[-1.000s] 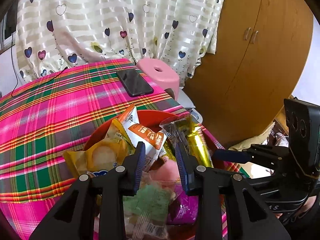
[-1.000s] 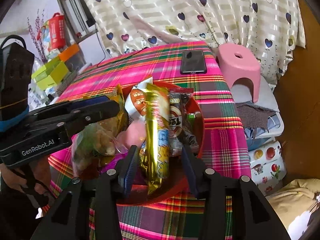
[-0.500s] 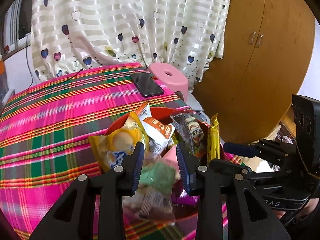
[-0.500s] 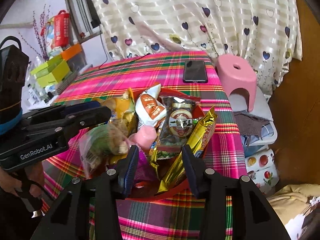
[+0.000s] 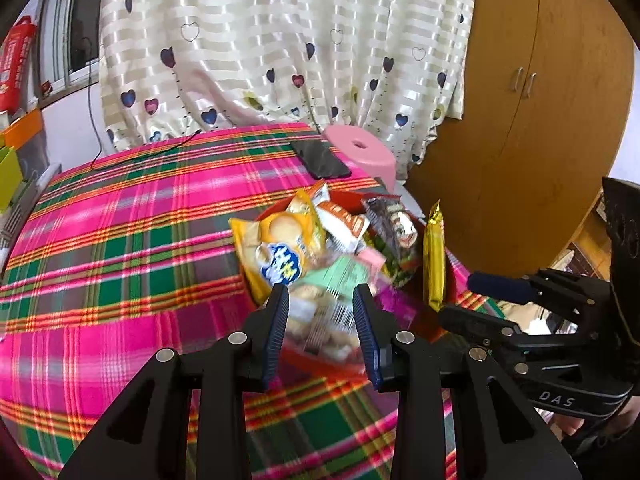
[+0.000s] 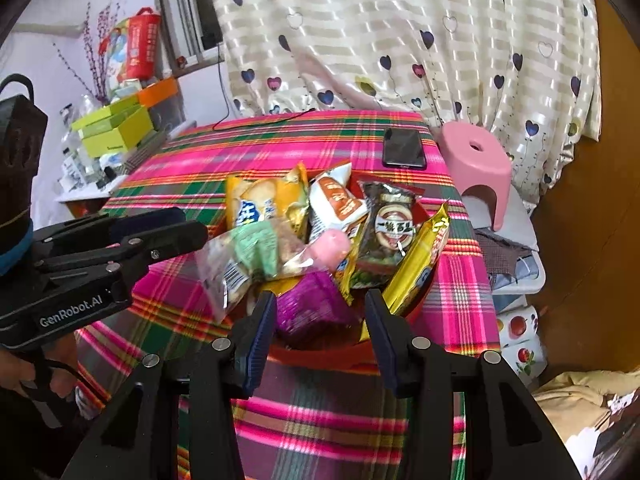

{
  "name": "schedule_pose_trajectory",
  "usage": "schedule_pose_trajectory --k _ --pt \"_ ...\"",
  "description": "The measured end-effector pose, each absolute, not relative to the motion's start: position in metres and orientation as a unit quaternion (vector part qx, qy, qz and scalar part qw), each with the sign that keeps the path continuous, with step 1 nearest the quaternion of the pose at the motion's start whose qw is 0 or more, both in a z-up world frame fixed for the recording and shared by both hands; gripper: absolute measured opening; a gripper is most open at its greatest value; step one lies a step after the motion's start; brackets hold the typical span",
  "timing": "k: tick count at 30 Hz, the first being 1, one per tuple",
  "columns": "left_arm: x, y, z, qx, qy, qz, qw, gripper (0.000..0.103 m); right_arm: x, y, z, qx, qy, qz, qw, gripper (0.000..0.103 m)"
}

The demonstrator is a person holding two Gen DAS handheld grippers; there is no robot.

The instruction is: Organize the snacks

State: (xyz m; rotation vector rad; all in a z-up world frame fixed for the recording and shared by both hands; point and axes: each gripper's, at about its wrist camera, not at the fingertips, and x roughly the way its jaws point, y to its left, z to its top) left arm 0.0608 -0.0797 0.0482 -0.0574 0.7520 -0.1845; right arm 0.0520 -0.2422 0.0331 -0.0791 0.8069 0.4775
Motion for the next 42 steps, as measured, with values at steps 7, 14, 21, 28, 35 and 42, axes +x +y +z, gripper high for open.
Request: schedule_pose_trajectory --k 7,14,21,28,35,42 --pt "0.046 -0.077 0.04 -0.03 0.372 -0.081 0.924 0.035 0.036 -0.239 0.028 -0.04 0.388 0.229 0.892 0.051" --pt "0.033 -0.081 0.032 -0.024 0.376 -0.075 0.923 0.035 0.024 -0.238 0.022 -0.045 0.386 0.228 0.893 0.054" --pt "0.026 -0.084 0.027 -0.019 0.378 -0.069 0.923 0.035 0.019 -0.24 0.019 -0.041 0.384 0.225 0.894 0.057" --pt "0.022 -0.084 0.02 -0.028 0.388 -0.071 0.918 0.035 0.014 -0.235 0.011 -0.044 0.397 0.227 0.888 0.057" --pt "0.024 -0.08 0.014 -0.035 0.395 -0.07 0.915 0.035 0.015 -0.235 0.002 -0.045 0.406 0.214 0.887 0.057" --pt "0.028 -0.083 0.007 -0.033 0.402 -0.068 0.913 0.035 0.021 -0.239 -0.004 -0.041 0.414 0.203 0.886 0.057"
